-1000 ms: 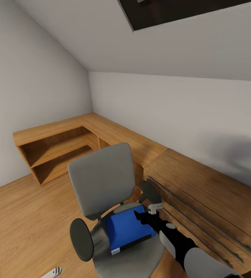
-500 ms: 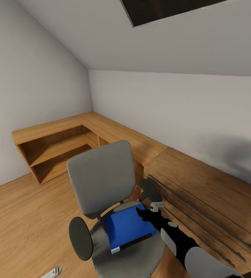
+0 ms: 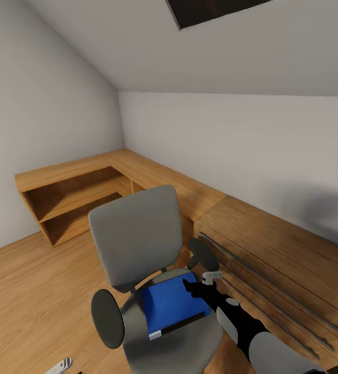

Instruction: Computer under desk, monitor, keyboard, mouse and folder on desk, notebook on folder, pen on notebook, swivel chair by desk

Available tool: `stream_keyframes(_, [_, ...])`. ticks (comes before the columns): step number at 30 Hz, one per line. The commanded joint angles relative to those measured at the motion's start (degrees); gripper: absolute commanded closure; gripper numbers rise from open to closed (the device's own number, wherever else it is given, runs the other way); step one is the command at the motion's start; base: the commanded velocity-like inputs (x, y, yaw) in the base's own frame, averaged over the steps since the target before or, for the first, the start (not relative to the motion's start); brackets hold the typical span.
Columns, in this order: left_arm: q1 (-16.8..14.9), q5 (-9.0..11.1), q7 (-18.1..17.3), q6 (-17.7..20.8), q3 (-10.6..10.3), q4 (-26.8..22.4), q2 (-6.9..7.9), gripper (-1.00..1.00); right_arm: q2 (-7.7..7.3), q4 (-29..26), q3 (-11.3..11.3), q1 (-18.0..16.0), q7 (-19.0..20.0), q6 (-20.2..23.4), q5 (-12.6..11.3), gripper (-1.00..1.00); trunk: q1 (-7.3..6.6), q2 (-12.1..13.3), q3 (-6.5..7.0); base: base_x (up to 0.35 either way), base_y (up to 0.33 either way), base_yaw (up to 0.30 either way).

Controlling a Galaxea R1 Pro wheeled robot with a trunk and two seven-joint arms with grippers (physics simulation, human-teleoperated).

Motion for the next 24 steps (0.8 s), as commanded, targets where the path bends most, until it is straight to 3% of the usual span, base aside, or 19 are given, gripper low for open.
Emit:
stream_keyframes(1, [0.00,0.60,0.25,0.37,0.78,-0.13,0.10,-1.00,-0.05,0.10,0.36,-0.07,0.06,-0.28,-0.60,-1.00,0.23,-0.45,-0.24,0.000,0.000,0.000])
stream_keyframes(5, [0.00,0.59,0.54,0.40,3.02,-0.13,0.91,-1.00,-0.12,0.16,0.28,-0.07,0.11,-0.13,-0.69,-1.00,1.10,-2.05,-0.96,0.000,0.000,0.000])
stream_keyframes(6, [0.00,0.57,1.40,0.44,4.91,-0.20,1.30,-1.00,-0.18,0.18,0.20,-0.07,0.04,0.06,-0.83,-1.00,1.32,-2.45,-1.14,0.000,0.000,0.000])
stream_keyframes(8, [0.00,0.54,1.83,0.48,5.39,-0.34,1.58,-1.00,-0.21,0.18,0.18,-0.07,0.00,0.13,-0.87,-1.00,1.76,-3.26,-1.50,0.000,0.000,0.000])
stream_keyframes(10, [0.00,0.52,2.22,0.55,5.82,-0.75,2.44,-1.00,-0.25,0.19,0.13,-0.07,-0.02,0.20,-0.91,-1.00,2.20,-4.06,-1.85,0.000,0.000,0.000])
stream_keyframes(14, [0.00,0.62,2.58,1.31,6.25,-4.09,5.69,-1.00,-0.32,0.17,0.06,-0.07,-0.02,0.83,-0.96,-1.00,3.08,-5.66,-2.57,0.000,0.000,0.000])
stream_keyframes(15, [0.00,0.74,2.59,2.01,6.28,-5.05,6.53,-1.00,-0.39,0.15,0.01,-0.07,-0.03,1.18,-0.96,-1.00,3.30,-6.06,-2.75,0.000,0.000,0.000])
stream_keyframes(20, [0.00,1.71,2.63,6.31,6.50,-10.50,7.70,-1.00,-1.42,0.11,-0.14,-0.07,-0.02,2.66,-1.04,-1.00,4.40,-8.07,-3.65,0.000,0.000,0.000])
stream_keyframes(24, [0.00,3.89,2.47,10.76,9.87,-14.91,7.68,-1.00,-1.93,0.10,-0.38,-0.07,-0.01,4.04,-1.12,-1.00,5.28,-9.67,-4.37,0.000,0.000,0.000])
